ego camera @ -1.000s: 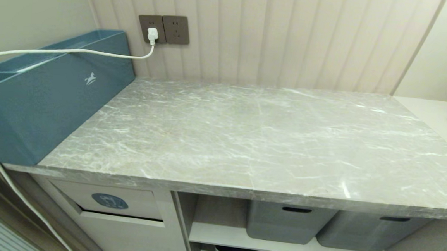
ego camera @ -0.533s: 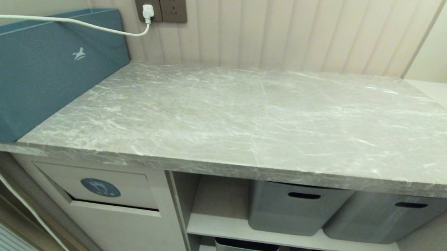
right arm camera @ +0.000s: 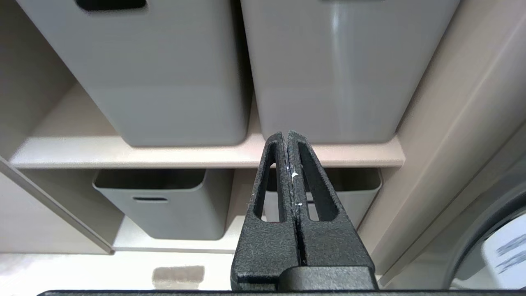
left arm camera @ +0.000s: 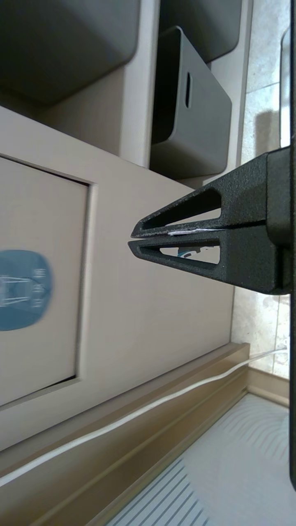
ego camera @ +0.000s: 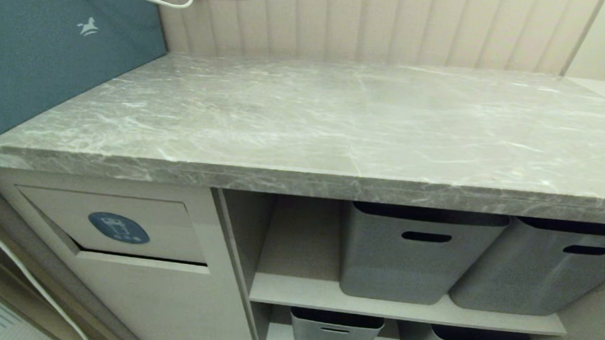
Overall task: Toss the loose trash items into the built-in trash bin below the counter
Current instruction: Put the garbage in the trash can
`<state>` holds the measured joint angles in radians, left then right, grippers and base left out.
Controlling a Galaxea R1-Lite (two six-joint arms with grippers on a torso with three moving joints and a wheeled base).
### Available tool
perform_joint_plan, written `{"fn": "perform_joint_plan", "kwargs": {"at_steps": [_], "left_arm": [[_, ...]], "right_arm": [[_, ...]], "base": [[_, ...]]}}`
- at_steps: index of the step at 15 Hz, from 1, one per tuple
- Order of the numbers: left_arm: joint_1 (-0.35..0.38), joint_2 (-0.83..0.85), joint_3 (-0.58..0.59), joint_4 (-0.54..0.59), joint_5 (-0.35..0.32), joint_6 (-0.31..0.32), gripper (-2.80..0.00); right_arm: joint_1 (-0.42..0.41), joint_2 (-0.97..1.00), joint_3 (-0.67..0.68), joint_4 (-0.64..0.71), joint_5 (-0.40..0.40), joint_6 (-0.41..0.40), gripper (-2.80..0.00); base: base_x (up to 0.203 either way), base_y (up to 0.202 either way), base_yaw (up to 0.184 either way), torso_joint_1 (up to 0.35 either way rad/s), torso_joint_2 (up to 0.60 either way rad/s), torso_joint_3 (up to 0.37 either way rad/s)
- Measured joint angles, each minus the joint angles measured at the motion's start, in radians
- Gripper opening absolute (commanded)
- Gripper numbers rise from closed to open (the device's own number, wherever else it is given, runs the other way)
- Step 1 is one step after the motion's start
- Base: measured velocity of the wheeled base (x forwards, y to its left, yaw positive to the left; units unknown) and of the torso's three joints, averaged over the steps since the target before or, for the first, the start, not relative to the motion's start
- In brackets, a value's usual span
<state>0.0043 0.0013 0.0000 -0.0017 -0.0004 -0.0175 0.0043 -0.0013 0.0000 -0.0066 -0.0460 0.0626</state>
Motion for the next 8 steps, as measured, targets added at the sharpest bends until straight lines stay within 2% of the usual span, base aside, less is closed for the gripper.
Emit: {"fn": "perform_joint_plan", "kwargs": {"at_steps": [5, 8], "left_arm": [[0.0, 0.0, 0.0, -0.002, 0.001, -0.006, -2.8], [0.0, 0.0, 0.0, -0.004, 0.001, -0.005, -2.8]], "right_arm": [[0.0, 0.0, 0.0, 0.0, 0.0, 0.0, -2.8], [0.0, 0.0, 0.0, 0.0, 0.0, 0.001, -2.8]], "base": [[0.0, 0.0, 0.0, -0.132, 0.45, 0.313], [0.0, 0.0, 0.0, -0.046, 0.17, 0.126]]}}
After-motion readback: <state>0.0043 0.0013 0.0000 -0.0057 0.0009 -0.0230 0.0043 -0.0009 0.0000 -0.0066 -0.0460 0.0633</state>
